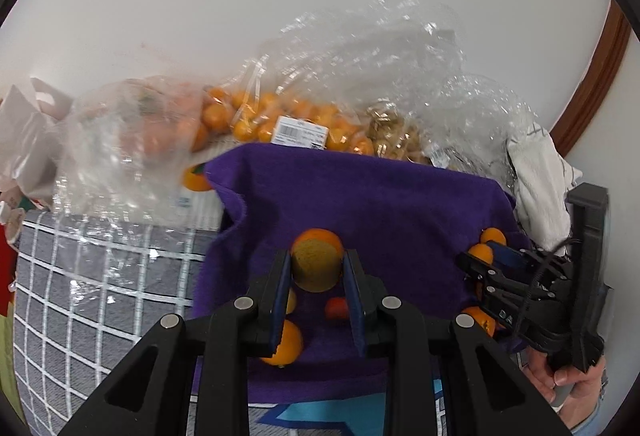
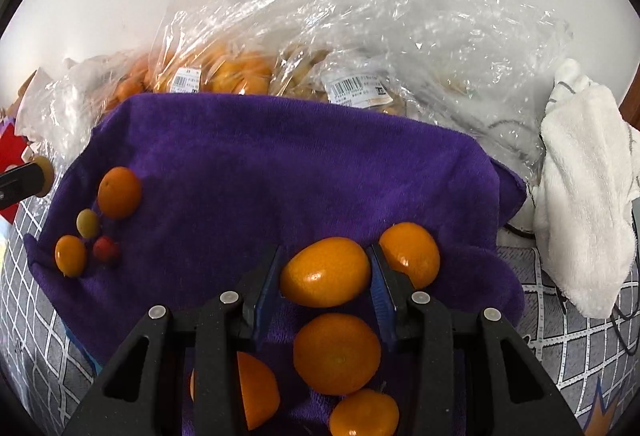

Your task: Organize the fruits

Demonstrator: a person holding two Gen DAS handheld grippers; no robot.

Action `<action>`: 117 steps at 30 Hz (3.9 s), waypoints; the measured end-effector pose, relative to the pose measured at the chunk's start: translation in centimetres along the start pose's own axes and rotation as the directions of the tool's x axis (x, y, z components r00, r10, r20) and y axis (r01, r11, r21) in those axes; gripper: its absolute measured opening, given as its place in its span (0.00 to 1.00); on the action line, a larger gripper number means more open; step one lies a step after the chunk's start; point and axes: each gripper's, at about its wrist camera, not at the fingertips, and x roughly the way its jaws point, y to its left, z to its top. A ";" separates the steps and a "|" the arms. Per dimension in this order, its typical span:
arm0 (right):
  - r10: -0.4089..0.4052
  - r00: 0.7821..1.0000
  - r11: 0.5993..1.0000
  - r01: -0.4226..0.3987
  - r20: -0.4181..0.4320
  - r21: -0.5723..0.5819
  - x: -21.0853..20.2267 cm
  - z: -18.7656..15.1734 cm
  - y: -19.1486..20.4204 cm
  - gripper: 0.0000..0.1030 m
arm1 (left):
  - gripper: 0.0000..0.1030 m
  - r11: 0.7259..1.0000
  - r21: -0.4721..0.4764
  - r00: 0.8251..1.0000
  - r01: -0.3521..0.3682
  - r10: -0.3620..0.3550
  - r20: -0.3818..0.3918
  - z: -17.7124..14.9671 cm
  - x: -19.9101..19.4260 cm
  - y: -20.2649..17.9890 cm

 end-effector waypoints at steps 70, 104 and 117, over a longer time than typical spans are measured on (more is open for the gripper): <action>-0.145 0.937 0.974 0.079 0.319 0.211 -32.2 -15.9 0.4 0.88 | 0.69 0.988 0.150 0.978 -0.029 -0.003 0.208 -15.1 -24.0 -7.8; -0.230 0.899 0.962 0.153 0.372 0.224 -38.6 -21.0 0.7 1.00 | 0.83 0.991 0.121 0.950 -0.050 0.010 0.312 -18.6 -29.5 -8.5; -0.204 0.909 0.966 0.127 0.363 0.225 -38.3 -21.3 0.6 1.00 | 0.83 0.992 0.118 0.952 -0.045 0.006 0.306 -18.8 -29.4 -8.4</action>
